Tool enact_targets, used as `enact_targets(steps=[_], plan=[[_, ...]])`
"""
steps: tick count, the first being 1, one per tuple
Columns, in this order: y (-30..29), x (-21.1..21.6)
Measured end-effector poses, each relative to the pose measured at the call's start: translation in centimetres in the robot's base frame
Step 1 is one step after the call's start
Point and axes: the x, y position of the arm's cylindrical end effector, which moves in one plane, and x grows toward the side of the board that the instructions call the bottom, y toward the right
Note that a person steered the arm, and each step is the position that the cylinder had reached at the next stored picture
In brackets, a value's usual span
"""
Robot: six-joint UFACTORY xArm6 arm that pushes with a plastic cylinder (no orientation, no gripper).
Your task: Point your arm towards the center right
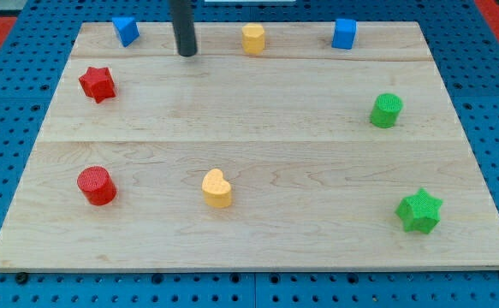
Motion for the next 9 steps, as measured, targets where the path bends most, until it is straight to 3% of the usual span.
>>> enact_targets(steps=[2, 5, 6, 7, 9], plan=[[7.0, 8.9], [26.1, 17.5], [28.7, 20.9], [35.3, 20.9], [35.6, 15.6]])
